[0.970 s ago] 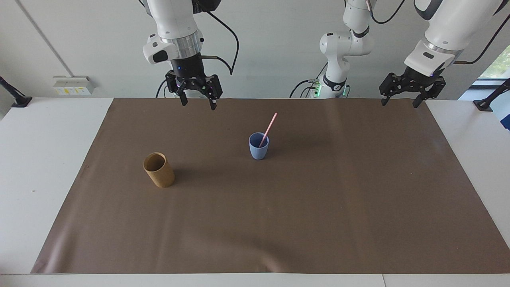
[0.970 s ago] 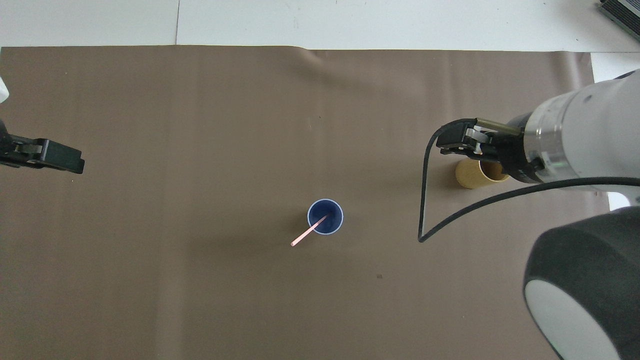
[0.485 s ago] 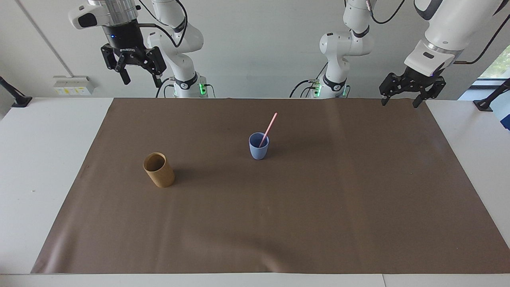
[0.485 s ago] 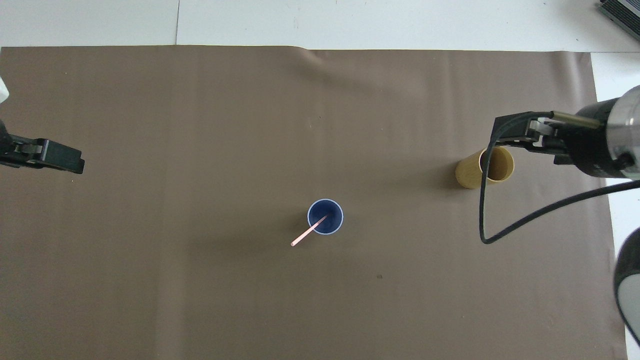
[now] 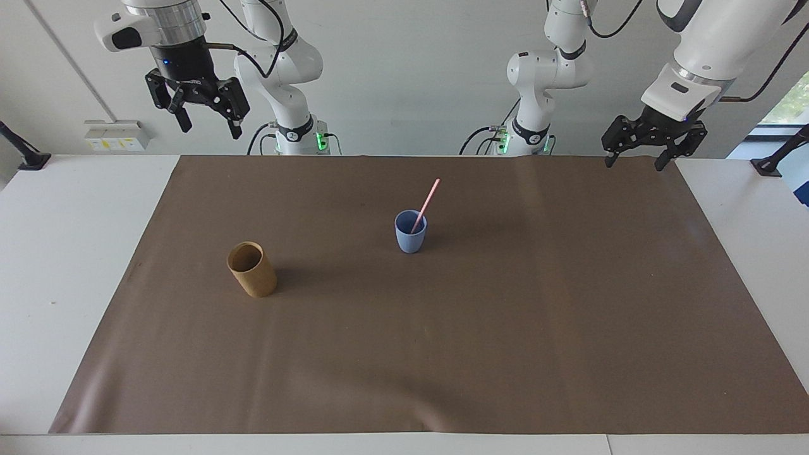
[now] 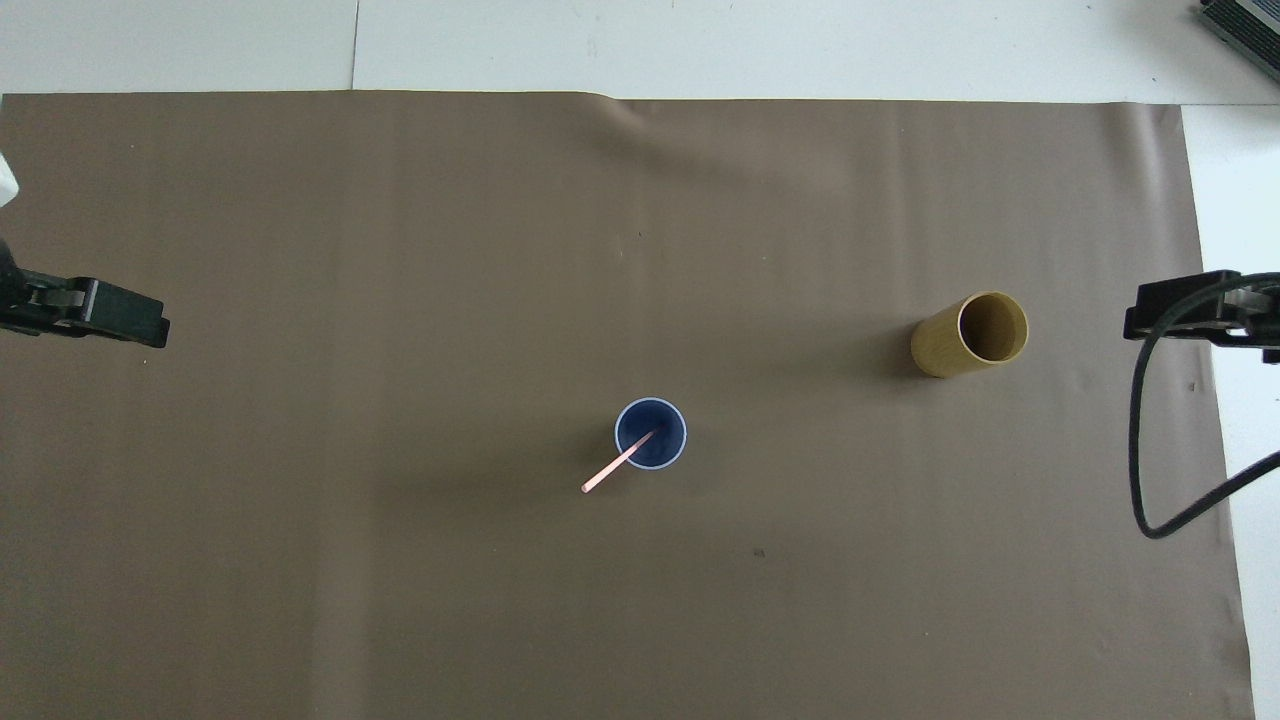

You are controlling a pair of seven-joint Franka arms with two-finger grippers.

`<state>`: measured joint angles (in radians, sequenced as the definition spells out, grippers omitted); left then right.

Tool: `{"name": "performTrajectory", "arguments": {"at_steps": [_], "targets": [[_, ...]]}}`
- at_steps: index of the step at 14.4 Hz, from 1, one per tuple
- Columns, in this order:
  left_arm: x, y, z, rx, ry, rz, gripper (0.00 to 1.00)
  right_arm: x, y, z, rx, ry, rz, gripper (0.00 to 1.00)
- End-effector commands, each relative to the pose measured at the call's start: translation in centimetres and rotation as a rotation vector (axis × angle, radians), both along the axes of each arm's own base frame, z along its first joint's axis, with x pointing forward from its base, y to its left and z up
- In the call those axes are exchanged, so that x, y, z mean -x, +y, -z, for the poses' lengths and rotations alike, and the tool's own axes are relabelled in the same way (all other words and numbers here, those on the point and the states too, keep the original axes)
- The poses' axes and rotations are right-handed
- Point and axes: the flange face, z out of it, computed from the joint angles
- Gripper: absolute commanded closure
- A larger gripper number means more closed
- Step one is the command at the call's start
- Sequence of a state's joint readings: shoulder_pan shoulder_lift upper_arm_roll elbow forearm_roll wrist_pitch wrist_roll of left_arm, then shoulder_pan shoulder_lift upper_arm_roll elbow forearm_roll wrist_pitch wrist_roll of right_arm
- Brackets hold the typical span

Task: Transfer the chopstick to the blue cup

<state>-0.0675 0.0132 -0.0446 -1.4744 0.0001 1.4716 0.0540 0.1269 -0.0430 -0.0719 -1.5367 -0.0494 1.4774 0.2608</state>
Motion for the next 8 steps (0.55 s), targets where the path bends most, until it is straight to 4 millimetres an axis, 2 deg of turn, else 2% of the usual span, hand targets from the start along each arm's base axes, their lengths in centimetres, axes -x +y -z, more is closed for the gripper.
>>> {"name": "performTrajectory", "arguments": {"at_steps": [1, 5, 8], "targets": [[1.0, 0.5, 0.0, -0.016, 0.031, 0.001, 0.00, 0.6, -0.1, 0.0, -0.027, 0.004, -0.016, 0.00], [1.1, 0.7, 0.0, -0.016, 0.028, -0.003, 0.00, 0.4, -0.3, 0.0, -0.069, -0.002, -0.010, 0.00], [0.9, 1.5, -0.1, -0.015, 0.021, -0.018, 0.00, 0.4, -2.0, 0.1, -0.022, 0.001, -0.049, 0.00]]}}
